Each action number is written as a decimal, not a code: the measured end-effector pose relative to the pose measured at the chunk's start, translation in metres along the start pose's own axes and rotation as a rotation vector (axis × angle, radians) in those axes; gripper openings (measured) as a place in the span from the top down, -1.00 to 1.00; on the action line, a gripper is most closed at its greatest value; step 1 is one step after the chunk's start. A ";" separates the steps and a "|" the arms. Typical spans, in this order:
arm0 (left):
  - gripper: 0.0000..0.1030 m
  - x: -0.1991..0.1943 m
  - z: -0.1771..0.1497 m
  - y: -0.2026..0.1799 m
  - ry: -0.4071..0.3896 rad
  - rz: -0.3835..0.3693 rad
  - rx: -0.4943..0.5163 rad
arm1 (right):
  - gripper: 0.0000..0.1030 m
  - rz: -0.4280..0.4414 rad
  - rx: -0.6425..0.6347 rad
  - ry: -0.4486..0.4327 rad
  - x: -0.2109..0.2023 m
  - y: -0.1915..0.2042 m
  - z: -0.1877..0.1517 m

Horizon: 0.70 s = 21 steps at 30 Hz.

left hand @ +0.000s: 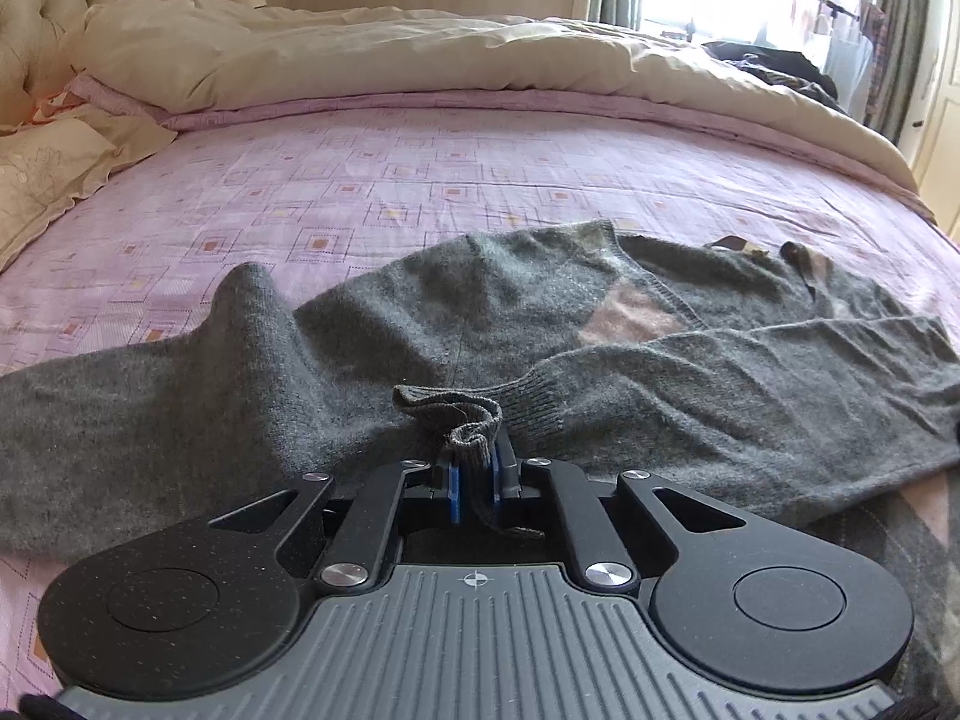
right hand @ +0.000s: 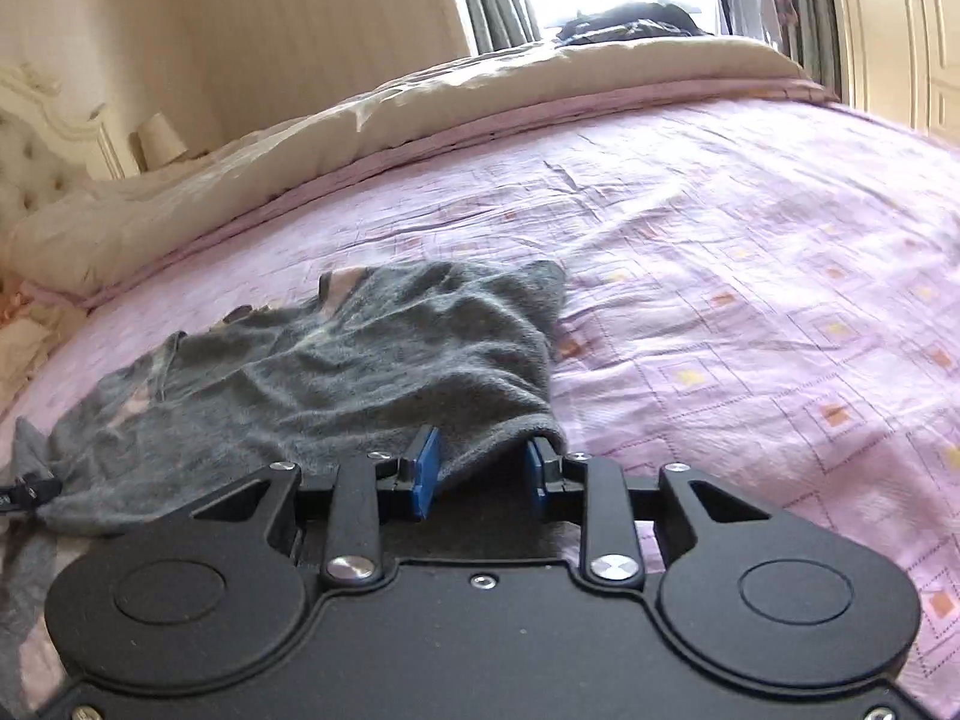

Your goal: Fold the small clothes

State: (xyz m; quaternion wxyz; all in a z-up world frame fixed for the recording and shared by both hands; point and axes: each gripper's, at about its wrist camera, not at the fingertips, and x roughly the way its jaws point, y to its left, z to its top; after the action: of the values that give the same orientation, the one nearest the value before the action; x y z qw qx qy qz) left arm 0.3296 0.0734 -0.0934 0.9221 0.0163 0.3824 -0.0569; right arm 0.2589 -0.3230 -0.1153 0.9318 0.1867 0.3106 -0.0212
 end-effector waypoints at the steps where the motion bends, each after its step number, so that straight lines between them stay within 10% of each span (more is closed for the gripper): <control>1: 0.80 0.000 -0.001 -0.001 -0.004 0.002 0.009 | 0.27 0.012 0.022 0.006 -0.004 -0.006 0.000; 13: 0.79 0.000 -0.008 0.005 -0.046 -0.028 -0.013 | -0.04 0.079 0.086 -0.029 -0.001 -0.036 0.038; 19: 0.80 -0.002 -0.016 0.007 -0.091 -0.036 -0.029 | 0.01 0.050 0.039 0.046 0.050 -0.034 0.059; 21: 0.79 -0.003 -0.019 0.007 -0.114 -0.041 -0.037 | 0.39 0.059 0.031 0.067 0.060 -0.032 0.061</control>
State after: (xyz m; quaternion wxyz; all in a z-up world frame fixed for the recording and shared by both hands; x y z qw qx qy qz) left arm 0.3146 0.0821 -0.1049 0.9411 -0.0119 0.3306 -0.0694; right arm 0.3371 -0.3699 -0.1163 0.9181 0.2108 0.3356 0.0078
